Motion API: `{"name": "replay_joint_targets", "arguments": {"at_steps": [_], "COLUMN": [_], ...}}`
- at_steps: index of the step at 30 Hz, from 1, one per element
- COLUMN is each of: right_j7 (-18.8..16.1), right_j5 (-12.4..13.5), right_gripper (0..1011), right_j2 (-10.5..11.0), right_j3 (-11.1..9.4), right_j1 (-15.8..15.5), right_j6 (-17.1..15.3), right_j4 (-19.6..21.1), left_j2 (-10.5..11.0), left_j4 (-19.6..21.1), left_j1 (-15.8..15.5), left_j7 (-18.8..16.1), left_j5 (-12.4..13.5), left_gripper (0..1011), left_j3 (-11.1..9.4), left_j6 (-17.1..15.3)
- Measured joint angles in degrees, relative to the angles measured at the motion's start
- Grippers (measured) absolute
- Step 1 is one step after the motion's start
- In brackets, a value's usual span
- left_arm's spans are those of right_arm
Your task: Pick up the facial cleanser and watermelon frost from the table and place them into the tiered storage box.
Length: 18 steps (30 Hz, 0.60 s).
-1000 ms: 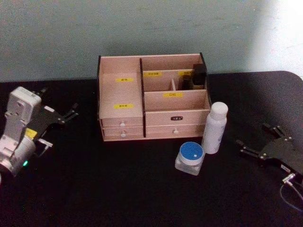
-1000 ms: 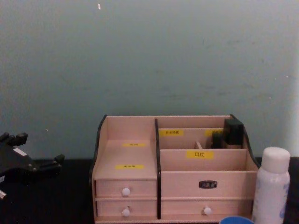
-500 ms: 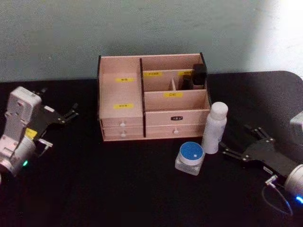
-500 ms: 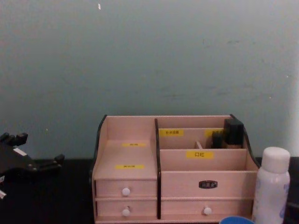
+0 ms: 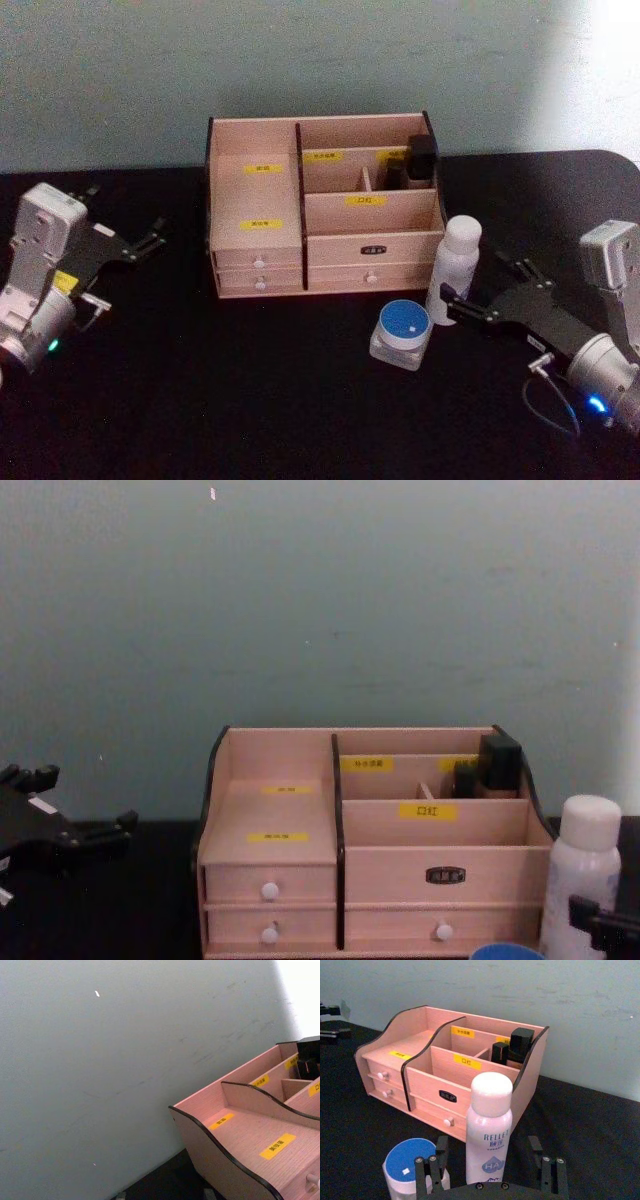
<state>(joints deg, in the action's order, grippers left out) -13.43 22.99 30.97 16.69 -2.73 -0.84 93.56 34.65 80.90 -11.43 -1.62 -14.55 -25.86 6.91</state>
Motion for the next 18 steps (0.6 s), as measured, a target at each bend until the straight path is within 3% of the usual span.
{"name": "replay_joint_targets", "arguments": {"at_steps": [18], "right_j7": [-1.3], "right_j5": [-3.1], "right_gripper": [1002], "right_j2": [-4.8], "right_j3": [0.2], "right_j1": [4.2], "right_j6": [-0.8], "right_j4": [-4.8], "left_j2": [0.0], "left_j4": [0.0], "left_j1": [0.0], "left_j7": [0.0], "left_j5": [0.0], "left_gripper": [1002], "left_j3": [0.0], "left_j6": [0.0]}}
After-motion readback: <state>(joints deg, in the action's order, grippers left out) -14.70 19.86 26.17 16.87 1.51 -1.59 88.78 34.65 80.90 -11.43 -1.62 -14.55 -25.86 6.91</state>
